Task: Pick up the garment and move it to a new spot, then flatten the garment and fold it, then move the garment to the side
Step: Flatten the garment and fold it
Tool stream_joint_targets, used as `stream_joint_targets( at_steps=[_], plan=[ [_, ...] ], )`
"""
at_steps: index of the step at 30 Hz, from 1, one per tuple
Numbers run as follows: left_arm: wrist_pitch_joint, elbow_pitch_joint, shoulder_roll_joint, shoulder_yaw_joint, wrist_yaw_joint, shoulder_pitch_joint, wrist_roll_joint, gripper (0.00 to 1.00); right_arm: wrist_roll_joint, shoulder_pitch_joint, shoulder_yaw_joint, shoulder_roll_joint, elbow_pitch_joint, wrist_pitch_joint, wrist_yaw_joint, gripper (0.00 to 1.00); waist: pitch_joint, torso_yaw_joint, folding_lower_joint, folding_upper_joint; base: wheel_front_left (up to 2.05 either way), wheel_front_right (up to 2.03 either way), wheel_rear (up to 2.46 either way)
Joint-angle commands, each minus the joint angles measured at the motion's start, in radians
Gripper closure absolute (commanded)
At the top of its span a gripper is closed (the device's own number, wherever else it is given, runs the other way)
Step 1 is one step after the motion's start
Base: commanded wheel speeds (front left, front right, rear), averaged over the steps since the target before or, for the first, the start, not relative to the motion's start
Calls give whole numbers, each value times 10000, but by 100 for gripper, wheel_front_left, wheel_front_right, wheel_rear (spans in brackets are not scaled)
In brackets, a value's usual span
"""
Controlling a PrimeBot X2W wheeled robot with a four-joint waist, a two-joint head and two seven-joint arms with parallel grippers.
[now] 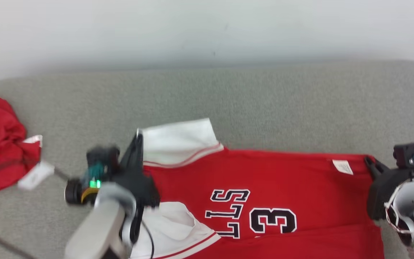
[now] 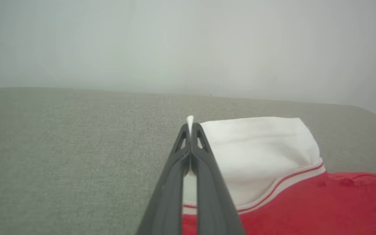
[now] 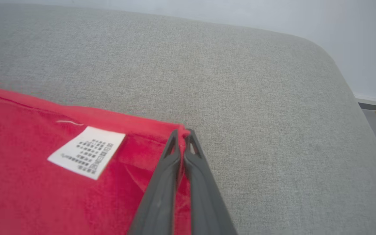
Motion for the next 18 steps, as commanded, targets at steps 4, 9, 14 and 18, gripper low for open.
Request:
stream_joint_targets(
  at_steps=[4, 9, 14, 18],
  plan=[
    [-34, -1271, 266, 47, 281, 1749, -36, 100, -72, 692, 423, -331, -228, -26, -18, 100, -980, 351, 2, 1, 0, 0, 0],
    [543, -2844, 570, -78, 756, 3561, -293, 100, -83, 1249, 1130, -802, -376, 162, -18, 100, -1400, 489, 2, 1, 0, 0, 0],
    [1051, -4335, 828, -167, 1285, 4813, -484, 100, -28, 1501, 1835, -1339, -467, 407, -18, 100, -1654, 614, 2, 1, 0, 0, 0],
    [1421, -5268, 947, -256, 1610, 5519, -563, 100, -1, 1656, 2141, -1583, -418, 554, -18, 100, -1780, 677, 2, 1, 0, 0, 0]
  ],
)
